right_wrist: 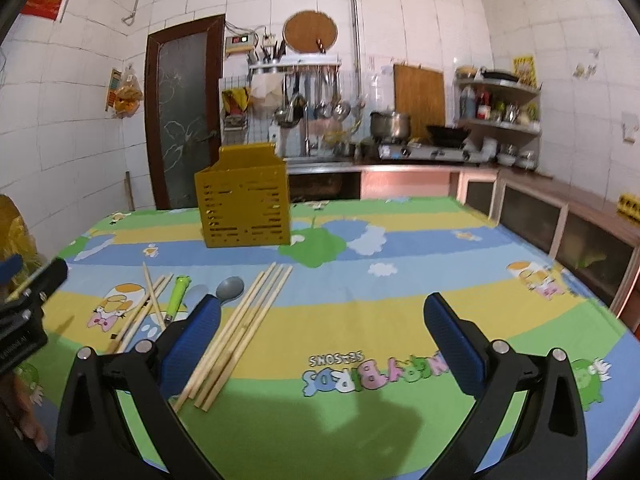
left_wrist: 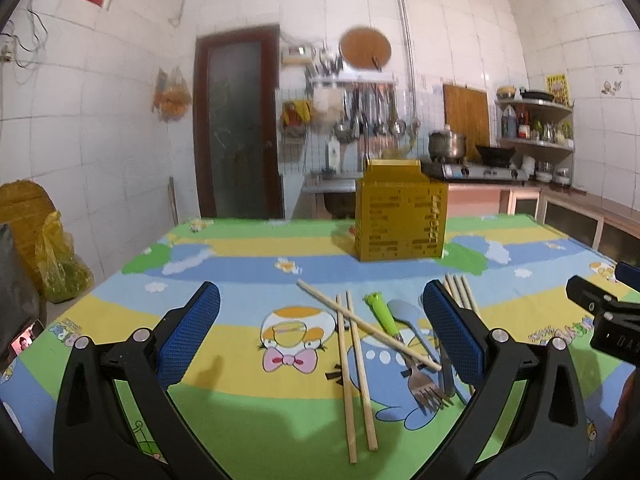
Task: Organize utensils
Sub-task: 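Grasp a wooden chopstick with the left tool while the right tool grasps another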
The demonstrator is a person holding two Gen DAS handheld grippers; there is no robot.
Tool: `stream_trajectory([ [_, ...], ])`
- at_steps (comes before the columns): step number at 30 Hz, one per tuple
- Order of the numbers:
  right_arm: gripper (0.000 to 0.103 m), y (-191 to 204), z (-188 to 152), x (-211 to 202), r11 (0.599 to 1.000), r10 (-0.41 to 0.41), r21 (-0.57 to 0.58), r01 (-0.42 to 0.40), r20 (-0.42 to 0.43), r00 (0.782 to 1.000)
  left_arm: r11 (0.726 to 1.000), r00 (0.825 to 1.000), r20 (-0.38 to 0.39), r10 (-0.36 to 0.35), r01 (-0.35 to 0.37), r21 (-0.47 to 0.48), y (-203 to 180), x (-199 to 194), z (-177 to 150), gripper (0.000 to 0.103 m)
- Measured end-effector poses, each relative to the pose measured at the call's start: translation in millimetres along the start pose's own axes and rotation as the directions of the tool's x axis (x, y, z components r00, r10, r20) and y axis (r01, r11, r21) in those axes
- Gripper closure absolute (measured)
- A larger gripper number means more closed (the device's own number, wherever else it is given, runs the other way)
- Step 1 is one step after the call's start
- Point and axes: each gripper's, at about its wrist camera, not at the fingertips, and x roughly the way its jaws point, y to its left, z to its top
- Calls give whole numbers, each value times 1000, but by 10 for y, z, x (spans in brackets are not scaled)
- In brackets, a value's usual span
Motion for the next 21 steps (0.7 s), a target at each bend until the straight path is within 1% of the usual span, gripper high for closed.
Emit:
stream_trajectory([
  [1,4,3,16,39,1000,0,5,0,-9,1000,1000,1000,-27,-4,4,4,11,62,15,5],
  [3,4,11,90,123,1000,-6,4,6,-27,1000,1000,998,-58,3,-3,7,31,156,56,5],
  [6,4,65,242,315,999,-33,-21,31,-70,997,1000,994,-108,2,-2,-5,100,343,167,5],
  [9,4,120,388,557,998,-43,-47,37,-126,991,1000,988,-153,2,-3,-13,167,595,314,5],
  [12,4,159,497,838,999,-35,-41,28,-183,983,1000,982,-191,9,-11,-6,186,851,379,5],
  [14,4,177,500,1078,999,-41,-32,35,-227,973,1000,969,-246,12,-15,-10,214,1103,402,5],
  [16,4,196,438,1341,999,-43,-19,40,-288,957,1000,954,-298,7,-15,-25,248,1337,394,5],
  [18,4,196,356,1519,999,-50,-5,51,-330,943,999,943,-333,20,-32,-32,279,1531,371,5],
  [20,4,178,257,1726,997,-52,26,68,-388,920,999,930,-365,37,-47,-19,290,1727,327,5],
  [21,4,169,244,1767,997,-55,33,74,-397,916,999,920,-390,46,-54,-9,292,1835,298,5],
])
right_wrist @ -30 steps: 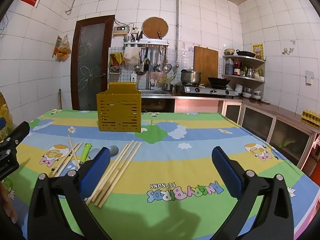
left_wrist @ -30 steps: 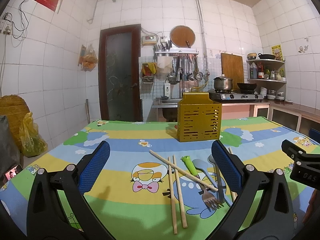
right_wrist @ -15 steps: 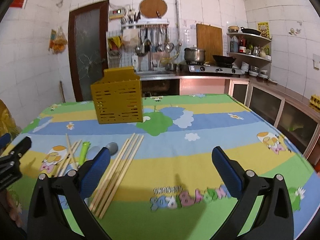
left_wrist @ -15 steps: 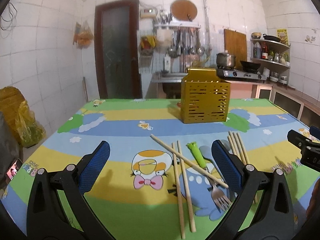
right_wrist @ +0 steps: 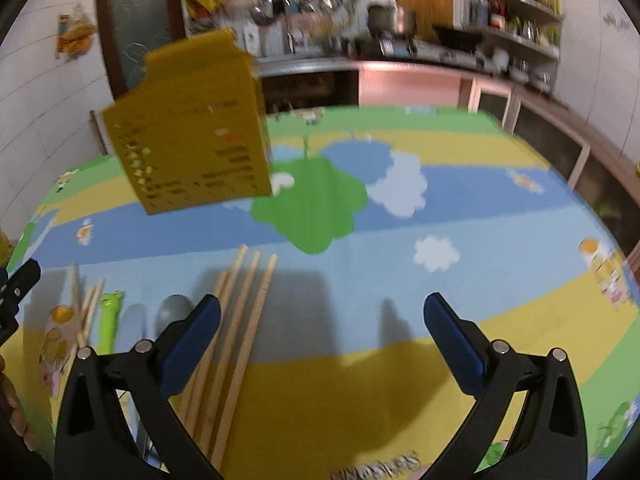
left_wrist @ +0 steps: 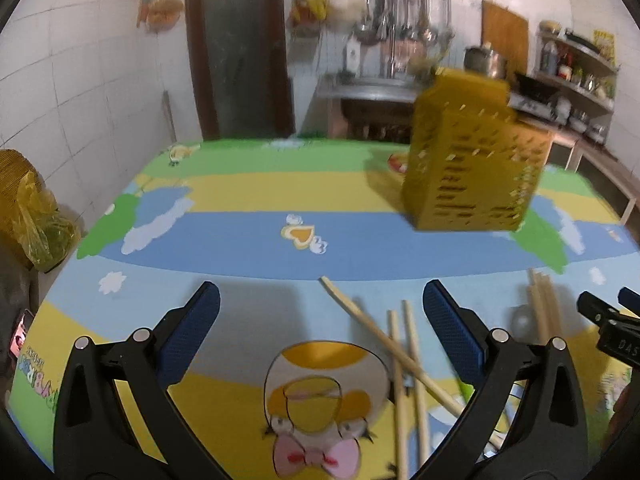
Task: Organize utensils
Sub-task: 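Grasp a wooden chopstick with the left tool while the right tool grasps another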
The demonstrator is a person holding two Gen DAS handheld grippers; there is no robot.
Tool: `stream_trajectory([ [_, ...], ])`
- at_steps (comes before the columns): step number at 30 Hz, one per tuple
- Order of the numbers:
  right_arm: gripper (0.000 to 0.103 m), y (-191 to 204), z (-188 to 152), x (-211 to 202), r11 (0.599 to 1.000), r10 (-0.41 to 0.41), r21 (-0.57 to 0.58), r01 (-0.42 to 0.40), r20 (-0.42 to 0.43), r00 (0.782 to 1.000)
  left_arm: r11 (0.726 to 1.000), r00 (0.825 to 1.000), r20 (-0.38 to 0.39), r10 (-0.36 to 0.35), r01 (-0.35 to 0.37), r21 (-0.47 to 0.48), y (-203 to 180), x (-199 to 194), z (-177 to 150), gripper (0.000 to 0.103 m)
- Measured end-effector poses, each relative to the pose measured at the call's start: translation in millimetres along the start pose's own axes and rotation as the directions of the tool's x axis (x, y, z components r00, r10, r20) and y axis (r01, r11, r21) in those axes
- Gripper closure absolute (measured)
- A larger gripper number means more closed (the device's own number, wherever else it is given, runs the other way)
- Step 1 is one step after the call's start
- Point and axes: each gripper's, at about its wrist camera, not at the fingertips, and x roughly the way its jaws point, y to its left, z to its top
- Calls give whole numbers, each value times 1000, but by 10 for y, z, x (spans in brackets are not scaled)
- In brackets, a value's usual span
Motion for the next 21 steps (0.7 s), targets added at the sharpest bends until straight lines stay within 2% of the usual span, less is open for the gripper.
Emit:
stream_trajectory([
  [7,4,46,-10,232,999,-52,-14,51,-69,996,999,994,-104,33,-31,18,6,396,-8,5],
  [13,4,19,-6,315,999,-51,-2,51,-121,991,999,982,-187,36,-33,21,17,587,-47,5],
  [21,4,37,-2,347,998,-61,-7,60,-128,990,1000,969,-245,21,-22,-2,54,701,-76,4],
])
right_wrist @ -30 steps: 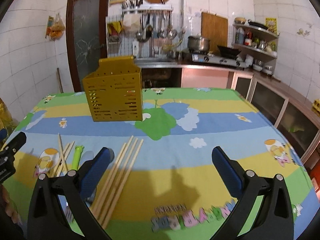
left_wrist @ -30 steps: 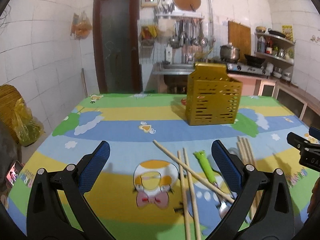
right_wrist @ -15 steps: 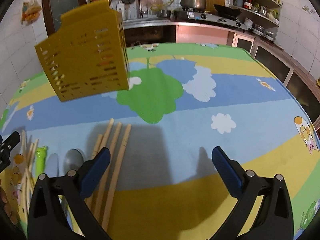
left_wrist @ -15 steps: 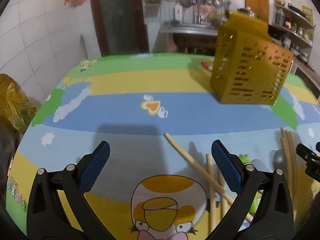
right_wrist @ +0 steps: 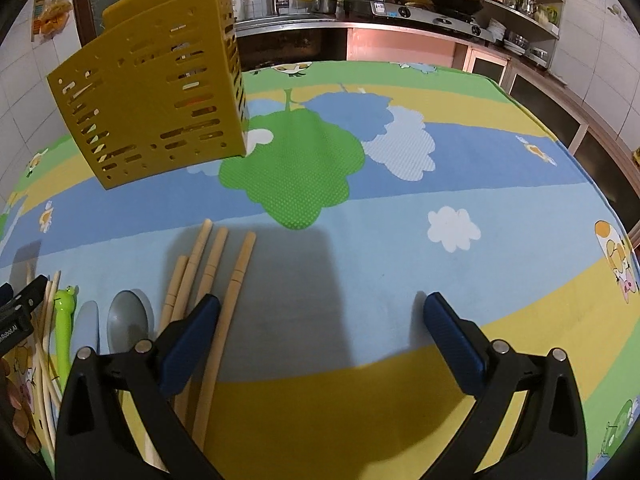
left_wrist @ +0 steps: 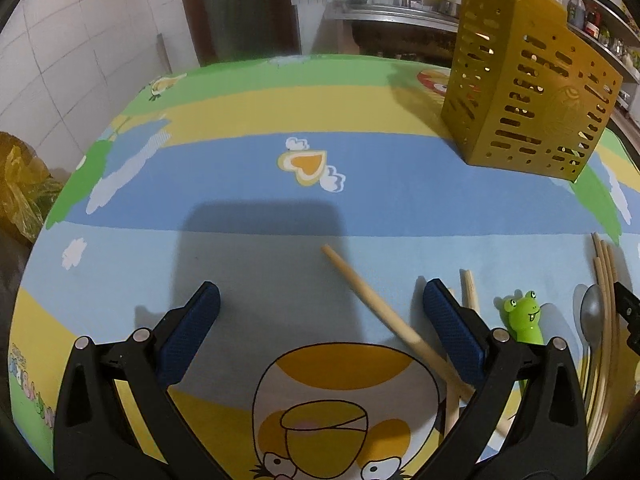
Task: Organize utensils
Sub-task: 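Grasp a wooden chopstick with the left tool while the right tool grasps another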
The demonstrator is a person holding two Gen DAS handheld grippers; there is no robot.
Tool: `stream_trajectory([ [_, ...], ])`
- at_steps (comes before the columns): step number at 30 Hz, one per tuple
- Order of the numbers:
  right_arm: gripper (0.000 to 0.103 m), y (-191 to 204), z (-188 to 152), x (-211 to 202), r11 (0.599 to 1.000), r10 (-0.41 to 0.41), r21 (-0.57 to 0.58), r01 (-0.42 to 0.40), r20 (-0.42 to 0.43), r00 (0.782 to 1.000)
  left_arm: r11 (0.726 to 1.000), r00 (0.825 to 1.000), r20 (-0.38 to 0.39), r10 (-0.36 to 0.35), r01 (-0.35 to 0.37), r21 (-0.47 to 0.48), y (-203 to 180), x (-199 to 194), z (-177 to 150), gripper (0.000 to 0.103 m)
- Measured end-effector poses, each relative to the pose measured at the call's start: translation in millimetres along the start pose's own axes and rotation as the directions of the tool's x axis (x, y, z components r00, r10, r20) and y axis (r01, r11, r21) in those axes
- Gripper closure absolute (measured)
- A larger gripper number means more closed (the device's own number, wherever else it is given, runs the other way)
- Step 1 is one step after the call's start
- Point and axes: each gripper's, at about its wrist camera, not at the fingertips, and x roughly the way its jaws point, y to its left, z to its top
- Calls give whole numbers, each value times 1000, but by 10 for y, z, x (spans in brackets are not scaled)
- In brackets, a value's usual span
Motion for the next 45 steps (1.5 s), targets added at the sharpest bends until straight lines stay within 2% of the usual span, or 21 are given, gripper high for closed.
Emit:
stream_trajectory([
  [3,4,-2,-1,2,1000,2,2,-2,-2,1000,999,1000,-11,-29,29,-25,55,27,5,4],
  [13,3,-40,4,20,1000,25,18,-25,-2,1000,999,999,-11,-40,40,-29,31,34,2,4],
  [21,3,-17,14,21,1000,8,19,-8,-3,1000,998,999,-12,-43,42,-38,75,50,38,5],
  [26,8,13,-11,-32,999,-8,45,7,9,1000,994,997,-13,-78,77,-78,87,-68,-16,10],
  [27,12,22,-17,-45,999,-10,46,10,12,1000,994,996,-22,-82,80,-76,69,-95,-24,12],
  [29,21,61,-21,-76,999,-7,43,6,18,1000,994,996,-34,-88,85,-69,47,-121,-26,22],
  [32,38,114,-12,-109,999,9,39,-10,15,1000,992,993,-55,-109,106,-67,17,-135,-4,34],
  [33,47,125,-6,-115,999,16,38,-16,15,1000,992,992,-59,-111,107,-71,13,-131,9,37],
  [37,69,192,45,-112,998,39,46,-39,-6,999,988,987,-83,-139,132,-85,6,-93,94,60],
  [41,82,266,112,-78,998,35,44,-34,-24,999,984,979,-113,-168,160,-80,-26,-53,169,82],
  [45,93,310,192,-9,999,39,32,-38,-26,999,983,976,-124,-179,172,-70,-78,-21,208,87],
])
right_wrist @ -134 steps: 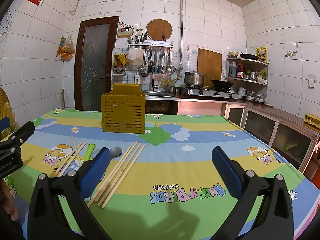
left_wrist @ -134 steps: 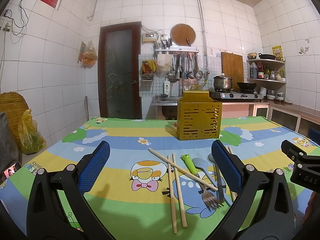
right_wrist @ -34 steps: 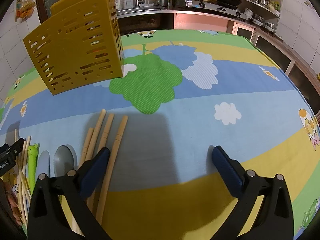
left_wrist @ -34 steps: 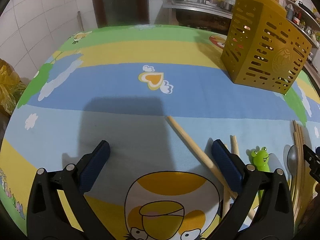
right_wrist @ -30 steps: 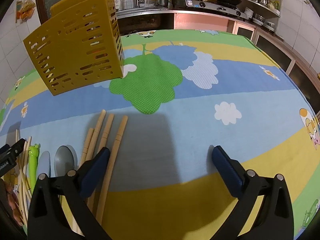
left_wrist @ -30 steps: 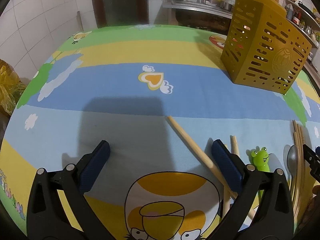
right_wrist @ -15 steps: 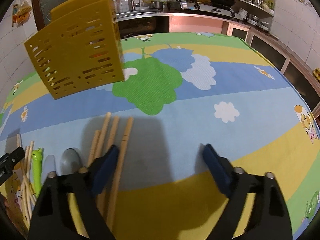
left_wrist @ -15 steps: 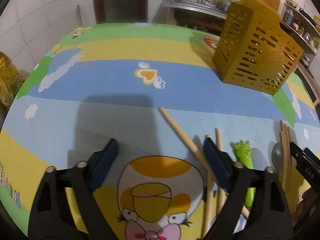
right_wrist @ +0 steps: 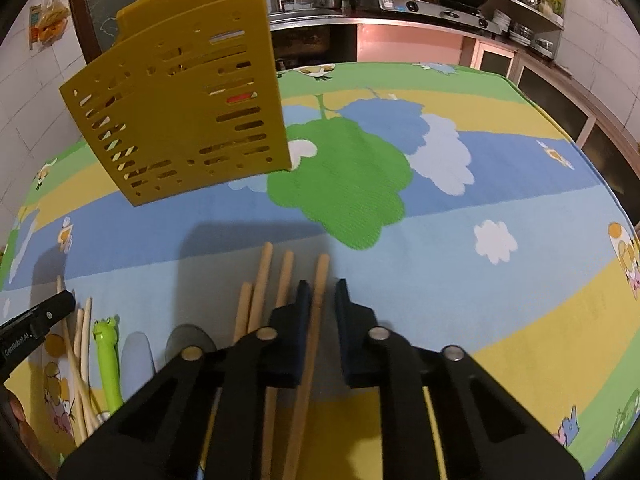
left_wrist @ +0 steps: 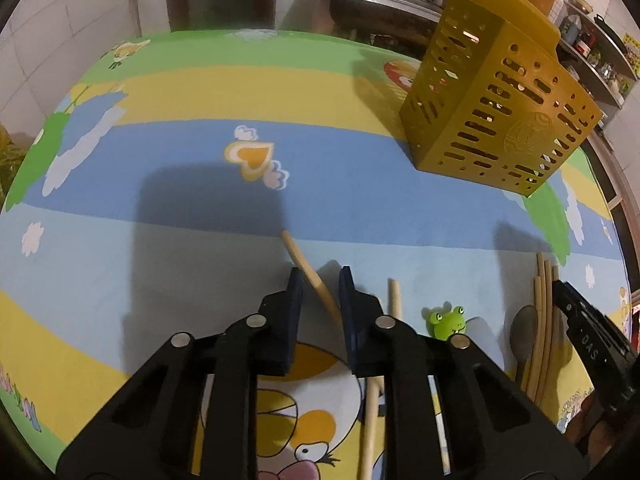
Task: Organize utensils
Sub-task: 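Grasp a wooden chopstick with the left tool while the right tool grasps another, then lift both held chopsticks up over the yellow slotted holder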
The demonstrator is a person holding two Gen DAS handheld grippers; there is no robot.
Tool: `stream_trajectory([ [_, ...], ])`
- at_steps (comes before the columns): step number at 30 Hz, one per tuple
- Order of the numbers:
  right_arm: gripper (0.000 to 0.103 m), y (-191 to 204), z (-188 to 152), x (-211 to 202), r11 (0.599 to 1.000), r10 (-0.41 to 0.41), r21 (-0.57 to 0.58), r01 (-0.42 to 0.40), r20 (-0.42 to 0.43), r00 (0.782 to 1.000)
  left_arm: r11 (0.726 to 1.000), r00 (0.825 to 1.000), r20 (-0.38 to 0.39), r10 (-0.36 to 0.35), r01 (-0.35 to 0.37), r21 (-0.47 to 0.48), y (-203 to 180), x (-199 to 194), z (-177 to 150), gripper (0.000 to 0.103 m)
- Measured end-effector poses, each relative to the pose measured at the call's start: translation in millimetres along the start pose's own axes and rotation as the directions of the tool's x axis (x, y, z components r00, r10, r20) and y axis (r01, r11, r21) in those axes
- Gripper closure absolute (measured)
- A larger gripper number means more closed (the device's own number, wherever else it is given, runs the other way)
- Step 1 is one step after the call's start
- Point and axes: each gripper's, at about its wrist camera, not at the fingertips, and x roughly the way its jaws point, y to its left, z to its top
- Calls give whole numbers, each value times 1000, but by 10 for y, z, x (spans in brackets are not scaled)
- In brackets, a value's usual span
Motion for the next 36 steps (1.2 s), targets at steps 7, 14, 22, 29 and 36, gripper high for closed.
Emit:
stream_trajectory([
  [7,96,-7,21,-116,999,46,-20,-45,45,998,999,999,9,-50,50,6,-68,-58,-36,99],
  [14,96,-109,29,-628,993,119,-40,-113,193,974,995,987,124,-102,99,35,-148,-478,-122,99],
  [22,97,-187,-17,-1177,985,170,-92,-146,382,908,987,922,355,-156,131,93,-229,-1223,-270,99],
  [29,97,-198,-213,-1411,980,194,-147,-137,508,839,982,880,443,-172,119,144,-299,-1475,-486,99],
  [36,97,-353,-143,-1754,971,237,-135,-196,613,754,970,818,527,-232,157,183,-406,-1771,-454,99],
])
